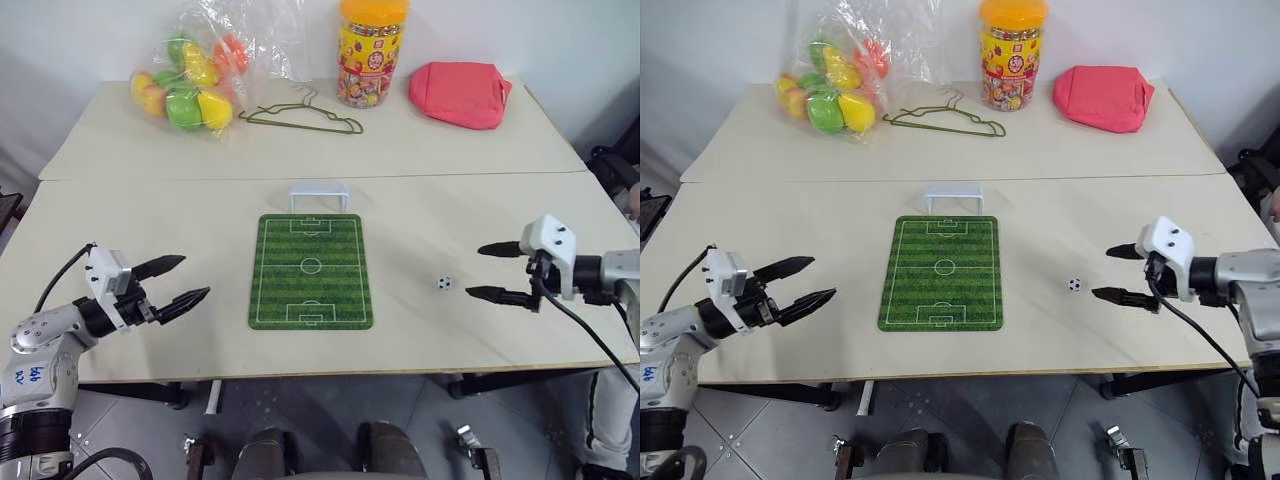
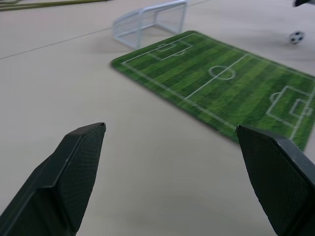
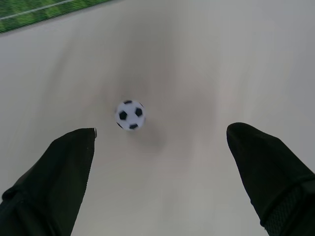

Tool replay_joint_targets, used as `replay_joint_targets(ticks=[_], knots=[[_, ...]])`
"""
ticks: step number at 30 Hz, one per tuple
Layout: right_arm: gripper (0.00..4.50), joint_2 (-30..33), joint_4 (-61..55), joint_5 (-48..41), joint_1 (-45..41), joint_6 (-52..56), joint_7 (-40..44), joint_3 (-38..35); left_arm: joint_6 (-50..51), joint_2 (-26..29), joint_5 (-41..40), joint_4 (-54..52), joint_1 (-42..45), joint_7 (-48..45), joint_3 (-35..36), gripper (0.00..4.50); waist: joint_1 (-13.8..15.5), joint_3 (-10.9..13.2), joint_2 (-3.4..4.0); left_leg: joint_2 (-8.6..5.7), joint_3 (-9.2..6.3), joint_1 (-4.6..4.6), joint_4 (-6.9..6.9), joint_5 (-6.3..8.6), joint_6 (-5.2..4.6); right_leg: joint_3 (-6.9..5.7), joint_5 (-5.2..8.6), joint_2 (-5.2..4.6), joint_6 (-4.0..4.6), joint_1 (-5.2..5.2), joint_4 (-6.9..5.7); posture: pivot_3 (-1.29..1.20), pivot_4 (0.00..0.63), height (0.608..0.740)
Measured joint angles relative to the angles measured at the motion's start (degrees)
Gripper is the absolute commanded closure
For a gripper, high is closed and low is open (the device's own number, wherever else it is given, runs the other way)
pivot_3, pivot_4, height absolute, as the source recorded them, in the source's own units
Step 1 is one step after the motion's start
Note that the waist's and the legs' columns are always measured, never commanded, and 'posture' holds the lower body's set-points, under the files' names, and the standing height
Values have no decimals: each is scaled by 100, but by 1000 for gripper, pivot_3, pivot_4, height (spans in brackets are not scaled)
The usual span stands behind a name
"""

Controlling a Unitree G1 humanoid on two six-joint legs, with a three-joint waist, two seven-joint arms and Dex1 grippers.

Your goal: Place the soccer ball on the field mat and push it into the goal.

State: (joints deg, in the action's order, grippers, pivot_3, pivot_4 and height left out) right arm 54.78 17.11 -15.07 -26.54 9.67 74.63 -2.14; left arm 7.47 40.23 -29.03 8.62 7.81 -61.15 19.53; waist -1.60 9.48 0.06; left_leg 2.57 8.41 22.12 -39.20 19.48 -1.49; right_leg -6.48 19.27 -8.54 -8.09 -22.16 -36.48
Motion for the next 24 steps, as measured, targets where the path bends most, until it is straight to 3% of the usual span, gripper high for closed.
replay_joint_targets(ticks=[11,15,23,24], knots=[[43,-711,1224,438,-586,-614,317,638,54,-142,-5,-381,-458,33,-30,0,8,2,-2,-1,2,4,-1,0,0,1,0,-1,0,-4,-4,0,150,740],[901,-843,1526,488,-680,-850,338,642,54,-142,-3,-383,-485,69,-29,0,-7,2,-3,1,2,3,-1,-1,1,0,0,0,0,-5,-5,0,150,740],[3601,-956,1652,473,-687,-974,210,555,-32,-142,-4,-362,-500,63,-23,0,-6,2,-3,1,2,2,-1,-1,1,0,0,0,0,-5,-6,0,150,740],[3657,-956,1607,474,-686,-958,207,556,-84,-142,-4,-355,-499,24,-23,0,-7,2,-3,1,2,3,-1,-1,1,1,0,0,0,-6,-6,0,150,740]])
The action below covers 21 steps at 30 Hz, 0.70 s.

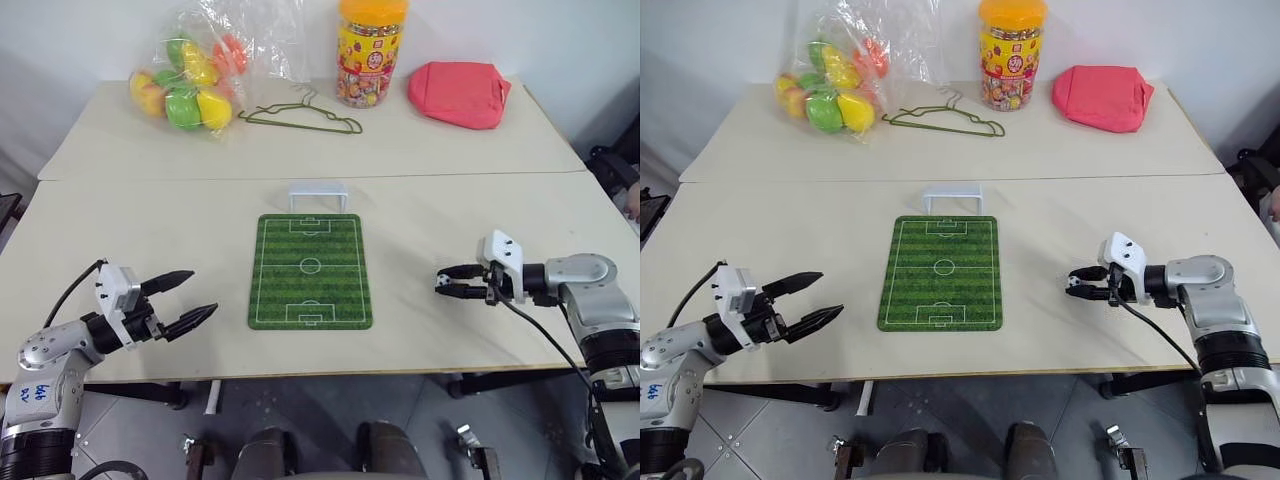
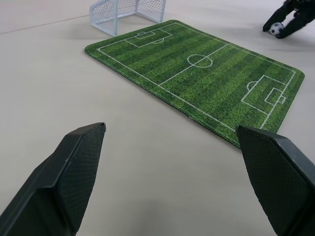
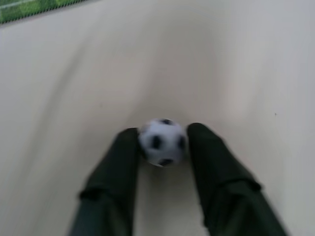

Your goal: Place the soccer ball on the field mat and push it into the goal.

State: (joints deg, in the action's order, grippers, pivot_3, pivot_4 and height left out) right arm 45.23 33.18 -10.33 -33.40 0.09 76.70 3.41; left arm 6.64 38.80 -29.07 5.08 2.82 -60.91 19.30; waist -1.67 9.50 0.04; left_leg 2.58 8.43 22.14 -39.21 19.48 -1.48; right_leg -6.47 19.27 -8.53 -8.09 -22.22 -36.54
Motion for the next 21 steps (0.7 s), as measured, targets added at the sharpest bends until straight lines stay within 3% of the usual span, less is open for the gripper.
replay_joint_targets(ticks=[4,10,14,21], knots=[[3657,1,-460,-64,56,185,-50,-49,-209,0,0,43,19,-145,0,0,2,0,0,0,1,2,0,0,0,0,0,0,0,-4,-3,0,150,740],[3657,-341,-2670,-552,129,1490,-502,-73,-154,0,-53,205,72,-461,-40,0,-9,0,-1,4,3,5,0,0,4,1,0,2,0,-21,-29,0,150,740],[3657,-1071,-3730,-634,81,2296,-798,776,-299,-95,-83,477,253,-860,-192,0,5,-1,-3,-3,5,8,-1,0,7,-2,0,-1,1,-26,-33,0,150,740],[3657,-2013,-3325,70,-433,2127,-1118,1935,-1048,-419,-277,940,485,-1721,-202,0,-10,-3,-13,-31,0,15,-6,0,5,-15,0,-3,1,-27,-35,0,150,740]])
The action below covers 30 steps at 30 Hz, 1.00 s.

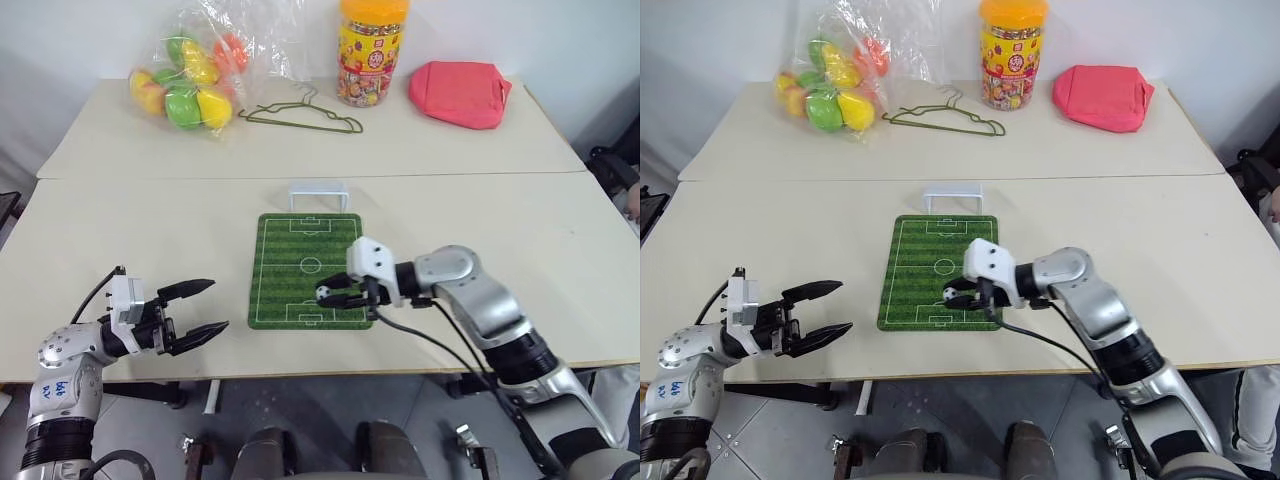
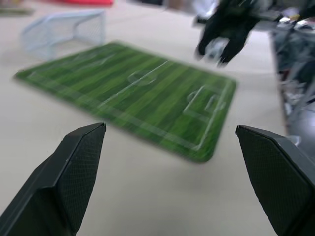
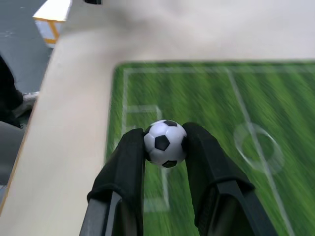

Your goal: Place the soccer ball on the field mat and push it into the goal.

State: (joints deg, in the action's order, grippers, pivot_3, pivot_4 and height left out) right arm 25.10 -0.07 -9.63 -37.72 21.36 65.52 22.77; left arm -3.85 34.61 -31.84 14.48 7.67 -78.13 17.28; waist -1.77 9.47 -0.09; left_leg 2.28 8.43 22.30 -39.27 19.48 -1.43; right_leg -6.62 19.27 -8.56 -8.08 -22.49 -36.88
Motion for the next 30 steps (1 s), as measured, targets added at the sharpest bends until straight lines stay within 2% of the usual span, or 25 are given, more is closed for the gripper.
replay_joint_targets(ticks=[9,18,23,30], knots=[[3657,-270,731,311,-118,-470,156,374,-381,-93,-188,-28,-178,-203,128,0,-42,-1,-4,1,-4,-1,1,0,0,-5,0,-1,0,1,-1,0,150,740],[3657,-442,1192,493,-251,-780,256,387,-433,-98,-248,-273,-420,-89,209,0,-126,-1,-5,16,-11,-1,1,0,0,-8,0,-1,0,3,-3,0,150,740],[2085,-440,1198,528,-251,-870,360,387,-433,-118,-251,-280,-462,-5,209,0,-142,-1,-5,26,-10,-1,2,0,0,-9,0,0,0,3,-2,0,150,740],[2085,-440,1137,528,-251,-883,396,381,-429,-126,-251,-275,-379,59,199,0,-142,-1,-5,27,-10,-1,1,0,0,-10,0,0,0,3,-2,0,150,740]])
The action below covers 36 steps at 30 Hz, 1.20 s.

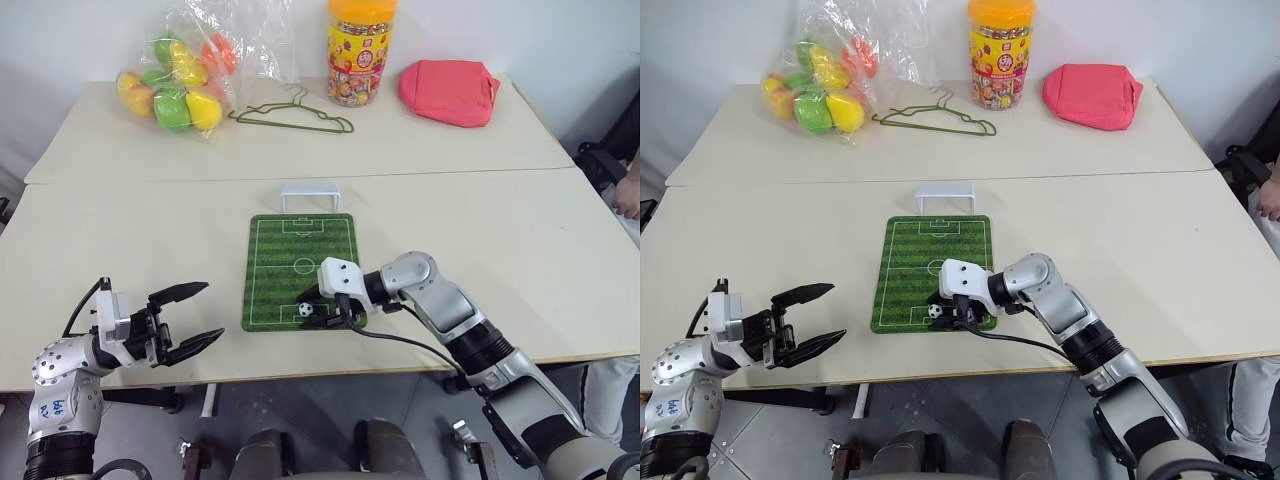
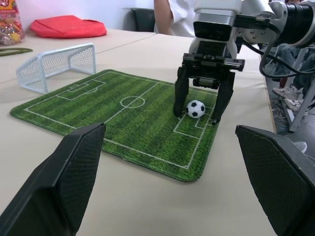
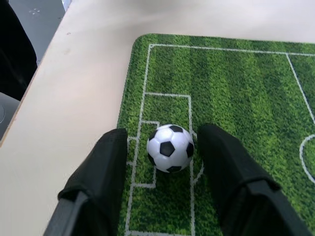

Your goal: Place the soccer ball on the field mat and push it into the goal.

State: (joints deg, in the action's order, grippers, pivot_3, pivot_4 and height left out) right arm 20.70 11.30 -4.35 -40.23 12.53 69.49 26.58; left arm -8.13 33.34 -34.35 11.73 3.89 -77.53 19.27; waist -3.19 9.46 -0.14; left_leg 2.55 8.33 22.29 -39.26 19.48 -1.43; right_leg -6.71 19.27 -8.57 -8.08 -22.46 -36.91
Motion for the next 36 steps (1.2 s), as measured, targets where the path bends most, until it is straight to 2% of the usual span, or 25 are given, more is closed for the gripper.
replay_joint_targets(ticks=[4,8,9,11,14,17,23,30,33,36], knots=[[2085,5,-179,-4,-7,9,-4,-24,3,0,0,6,56,1,-10,0,-1,0,0,0,0,0,0,0,0,0,0,0,0,-1,0,0,150,740],[2085,42,-828,-92,-106,286,-43,-173,14,0,0,27,140,-4,-14,0,3,0,0,2,0,1,0,0,0,0,0,0,0,-1,0,0,150,740],[2370,53,-1044,-116,-124,415,-94,-233,22,0,0,27,152,-9,-15,0,4,0,0,2,-1,0,0,0,0,0,0,0,0,-1,0,0,150,740],[2661,125,-1610,-197,-46,735,-171,-263,62,1,-2,26,154,-28,-21,0,14,0,-1,3,-3,1,2,0,0,-2,0,0,0,-1,0,0,150,740],[3644,362,-2287,-338,421,1062,-127,-175,145,2,-37,25,134,-95,-18,0,42,-3,-8,-1,-8,2,3,2,-1,-5,0,-2,0,1,0,0,150,740],[4487,480,-2338,-360,638,1333,-144,-70,232,9,-118,24,110,-163,-16,0,34,2,-18,-10,1,1,1,1,-1,-2,0,-3,0,2,5,0,150,740],[4487,348,-2122,-428,635,1391,-184,-63,289,34,-129,5,110,-194,-11,0,11,3,-19,-9,1,-1,4,1,1,-4,0,0,0,0,4,0,150,740],[4487,-6,-1168,-389,582,1119,-339,21,326,34,-141,-82,42,-90,2,0,13,3,-25,-9,0,-1,3,1,1,-4,0,-2,0,2,4,0,150,740],[4487,-156,-374,-233,210,800,-553,-18,323,40,-141,-80,38,-71,12,0,1,3,-25,-6,1,-1,2,1,1,-4,0,-2,0,1,3,0,150,740],[4487,-278,703,-76,-648,297,-958,-352,316,56,-138,-35,188,-14,19,0,-13,6,-23,2,3,-1,2,0,2,-3,0,-1,0,-2,1,0,150,740]])
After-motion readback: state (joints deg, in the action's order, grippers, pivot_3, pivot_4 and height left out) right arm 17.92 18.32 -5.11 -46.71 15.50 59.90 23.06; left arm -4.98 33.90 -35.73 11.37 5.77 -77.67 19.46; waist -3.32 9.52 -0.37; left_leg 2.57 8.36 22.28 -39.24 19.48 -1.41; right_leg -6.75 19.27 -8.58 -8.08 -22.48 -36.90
